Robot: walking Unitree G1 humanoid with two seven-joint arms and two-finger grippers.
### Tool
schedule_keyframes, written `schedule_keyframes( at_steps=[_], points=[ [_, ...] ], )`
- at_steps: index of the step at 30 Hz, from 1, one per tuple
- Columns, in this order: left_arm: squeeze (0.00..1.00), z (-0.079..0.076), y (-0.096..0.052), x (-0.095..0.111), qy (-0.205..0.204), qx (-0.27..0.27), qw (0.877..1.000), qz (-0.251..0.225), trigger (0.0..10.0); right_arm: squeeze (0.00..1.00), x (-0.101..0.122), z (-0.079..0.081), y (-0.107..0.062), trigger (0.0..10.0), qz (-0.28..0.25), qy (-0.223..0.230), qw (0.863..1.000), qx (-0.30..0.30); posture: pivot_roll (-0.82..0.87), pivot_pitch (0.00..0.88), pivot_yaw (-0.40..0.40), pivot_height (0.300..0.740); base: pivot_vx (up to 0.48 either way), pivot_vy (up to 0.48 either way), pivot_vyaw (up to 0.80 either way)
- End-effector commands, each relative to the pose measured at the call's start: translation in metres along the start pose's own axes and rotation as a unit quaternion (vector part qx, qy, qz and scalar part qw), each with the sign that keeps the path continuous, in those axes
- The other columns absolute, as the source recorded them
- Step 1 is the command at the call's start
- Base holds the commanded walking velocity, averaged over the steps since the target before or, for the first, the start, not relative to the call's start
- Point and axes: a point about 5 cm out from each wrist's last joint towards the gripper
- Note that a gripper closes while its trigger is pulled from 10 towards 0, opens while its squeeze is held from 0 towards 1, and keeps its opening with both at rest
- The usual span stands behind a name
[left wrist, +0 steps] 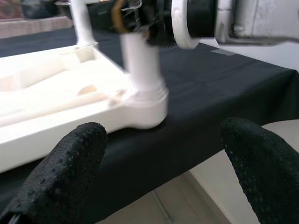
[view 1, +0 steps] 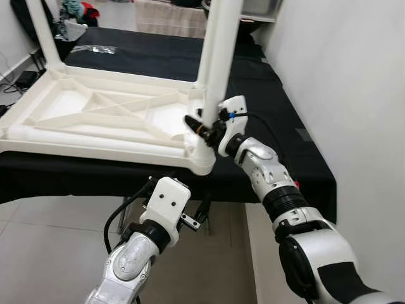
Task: Building children table
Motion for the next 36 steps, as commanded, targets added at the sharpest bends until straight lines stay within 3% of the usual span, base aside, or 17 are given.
schedule_keyframes(
  at_steps=[1, 2, 3, 10, 11, 13, 14, 17, 18, 20, 21, 26, 28, 29, 30, 32, 36],
  points=[
    [0.0, -0.002, -0.001, 0.002, -0.001, -0.004, 1.0, -0.006, 10.0, 0.0, -0.008, -0.032, -0.006, 0.0, 0.054, 0.0, 0.99, -0.129, 0.12, 0.14, -0.157, 0.74, 0.0, 0.0, 0.0],
    [0.0, -0.002, -0.001, 0.002, -0.001, -0.004, 1.0, -0.006, 10.0, 0.0, -0.008, -0.032, -0.006, 0.0, 0.054, 0.0, 0.99, -0.129, 0.12, 0.14, -0.157, 0.74, 0.0, 0.0, 0.0],
    [0.0, -0.002, -0.001, 0.002, 0.0, -0.004, 1.0, -0.007, 10.0, 0.0, -0.012, -0.041, -0.01, 0.0, 0.074, 0.009, 0.978, -0.195, 0.12, 0.142, -0.154, 0.74, 0.0, 0.0, 0.0],
    [0.0, -0.002, 0.0, 0.002, 0.001, -0.004, 1.0, -0.007, 10.0, 0.0, -0.016, -0.046, -0.013, 0.0, 0.093, 0.02, 0.962, -0.256, 0.12, 0.141, -0.155, 0.74, 0.0, 0.0, 0.0],
    [0.0, -0.002, 0.0, 0.002, 0.003, -0.003, 1.0, -0.006, 10.0, 0.0, -0.018, -0.043, -0.014, 3.2, 0.099, 0.032, 0.955, -0.276, 0.12, 0.143, -0.155, 0.74, 0.0, 0.0, 0.0],
    [0.0, -0.002, 0.0, 0.002, 0.003, -0.003, 1.0, -0.006, 10.0, 0.0, -0.018, -0.043, -0.014, 3.2, 0.099, 0.032, 0.955, -0.276, 0.12, 0.143, -0.155, 0.74, 0.0, 0.0, 0.0],
    [0.0, -0.002, 0.0, 0.002, 0.008, -0.004, 1.0, -0.006, 10.0, 0.0, -0.017, -0.034, -0.011, 10.0, 0.094, 0.045, 0.957, -0.27, 0.12, 0.145, -0.155, 0.74, 0.0, 0.0, 0.0],
    [0.0, -0.002, 0.0, 0.002, 0.008, -0.004, 1.0, -0.006, 10.0, 0.0, -0.013, -0.024, -0.008, 10.0, 0.08, 0.045, 0.963, -0.253, 0.12, 0.144, -0.154, 0.74, 0.0, 0.0, 0.0],
    [0.0, -0.002, 0.0, 0.002, 0.008, -0.003, 1.0, -0.006, 10.0, 1.0, -0.009, -0.015, -0.005, 10.0, 0.055, 0.048, 0.971, -0.228, 0.12, 0.145, -0.159, 0.74, 0.0, 0.0, 0.0],
    [0.0, -0.002, 0.0, 0.002, 0.007, -0.002, 1.0, -0.006, 10.0, 1.0, -0.003, -0.007, -0.003, 10.0, 0.024, 0.037, 0.979, -0.2, 0.12, 0.146, -0.159, 0.74, 0.0, 0.0, 0.0],
    [0.0, -0.002, 0.0, 0.002, 0.008, -0.001, 1.0, -0.007, 10.0, 0.0, -0.001, -0.005, -0.001, 10.0, 0.014, 0.042, 0.982, -0.182, 0.12, 0.146, -0.16, 0.74, 0.0, 0.0, 0.0],
    [0.0, -0.001, 0.0, 0.002, 0.008, 0.0, 1.0, -0.007, 10.0, 0.0, 0.006, 0.005, 0.003, 10.0, -0.022, 0.069, 0.996, -0.061, 0.12, 0.147, -0.16, 0.74, 0.0, 0.0, 0.0],
    [0.0, -0.001, 0.0, 0.002, 0.008, 0.0, 1.0, -0.007, 10.0, 0.0, 0.011, 0.01, -0.001, 10.0, -0.056, 0.094, 0.991, 0.081, 0.12, 0.147, -0.162, 0.74, 0.0, 0.0, 0.0],
    [0.0, -0.001, 0.0, 0.002, 0.008, 0.0, 1.0, -0.007, 10.0, 0.0, 0.011, 0.01, -0.001, 10.0, -0.056, 0.094, 0.991, 0.081, 0.12, 0.147, -0.162, 0.74, 0.0, 0.0, 0.0],
    [0.0, -0.001, 0.0, 0.002, 0.007, 0.0, 1.0, -0.007, 10.0, 0.0, 0.018, 0.008, -0.008, 10.0, -0.089, 0.099, 0.974, 0.183, 0.12, 0.146, -0.159, 0.74, 0.0, 0.0, 0.0],
    [0.0, -0.001, 0.0, 0.002, 0.007, 0.0, 1.0, -0.007, 10.0, 0.0, 0.021, 0.007, -0.011, 10.0, -0.099, 0.097, 0.968, 0.207, 0.12, 0.146, -0.159, 0.74, 0.0, 0.0, 0.0],
    [0.0, -0.002, 0.0, 0.003, 0.007, -0.003, 1.0, -0.008, 10.0, 0.0, 0.035, 0.01, -0.021, 10.0, -0.135, 0.079, 0.935, 0.317, 0.12, 0.151, -0.158, 0.74, 0.0, 0.0, 0.0]
  ],
)
Point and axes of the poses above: a point about 5 cm out from each wrist's last joint towards the gripper, its own y axis pointing out of the wrist towards the gripper, its own x axis along the axis of the wrist's last joint, z = x × y, and after that the axes turned 13 degrees about -y, right-handed
